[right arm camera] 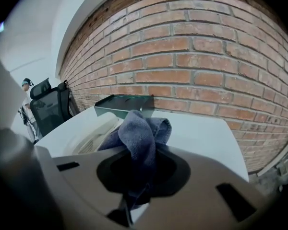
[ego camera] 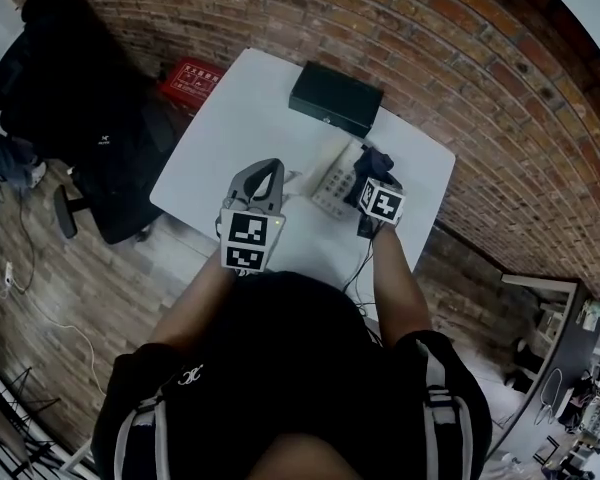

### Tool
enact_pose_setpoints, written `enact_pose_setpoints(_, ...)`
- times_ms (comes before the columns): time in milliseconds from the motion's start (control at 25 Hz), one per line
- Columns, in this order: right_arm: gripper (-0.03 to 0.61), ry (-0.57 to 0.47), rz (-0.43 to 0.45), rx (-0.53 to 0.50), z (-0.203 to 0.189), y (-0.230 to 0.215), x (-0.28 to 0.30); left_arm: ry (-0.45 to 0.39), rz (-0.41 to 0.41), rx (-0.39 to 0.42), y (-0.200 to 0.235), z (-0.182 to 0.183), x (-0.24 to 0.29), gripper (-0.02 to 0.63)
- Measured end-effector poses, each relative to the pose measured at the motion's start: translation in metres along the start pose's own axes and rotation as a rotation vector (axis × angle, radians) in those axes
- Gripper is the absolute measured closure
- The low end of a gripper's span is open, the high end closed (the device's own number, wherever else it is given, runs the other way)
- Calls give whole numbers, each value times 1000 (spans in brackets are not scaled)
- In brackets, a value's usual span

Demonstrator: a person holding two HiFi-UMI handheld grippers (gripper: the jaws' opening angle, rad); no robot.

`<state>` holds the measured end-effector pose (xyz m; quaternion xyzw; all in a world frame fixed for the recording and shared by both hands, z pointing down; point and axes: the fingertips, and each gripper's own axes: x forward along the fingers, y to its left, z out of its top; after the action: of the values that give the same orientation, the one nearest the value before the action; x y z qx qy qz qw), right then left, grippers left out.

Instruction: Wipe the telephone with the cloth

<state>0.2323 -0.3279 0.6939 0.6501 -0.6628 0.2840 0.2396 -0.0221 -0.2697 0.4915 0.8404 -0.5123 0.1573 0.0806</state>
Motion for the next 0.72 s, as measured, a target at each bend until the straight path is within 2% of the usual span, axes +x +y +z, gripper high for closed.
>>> enact_pose_setpoints(160, 558, -14, 5, 9, 15, 0, 0, -3, 21, -5, 8, 0, -5, 617)
enact_pose_setpoints(360, 558, -77, 89, -19, 47, 22, -5, 5, 45, -23, 15, -4, -11, 617)
enact_pose_setpoints(560, 558, -124, 132, -89, 84, 43, 4, 11, 67, -25, 20, -9, -17, 617)
enact_pose_setpoints(720, 558, -106, 161, -160, 97, 60, 22, 17, 91, -30, 28, -11, -24, 617)
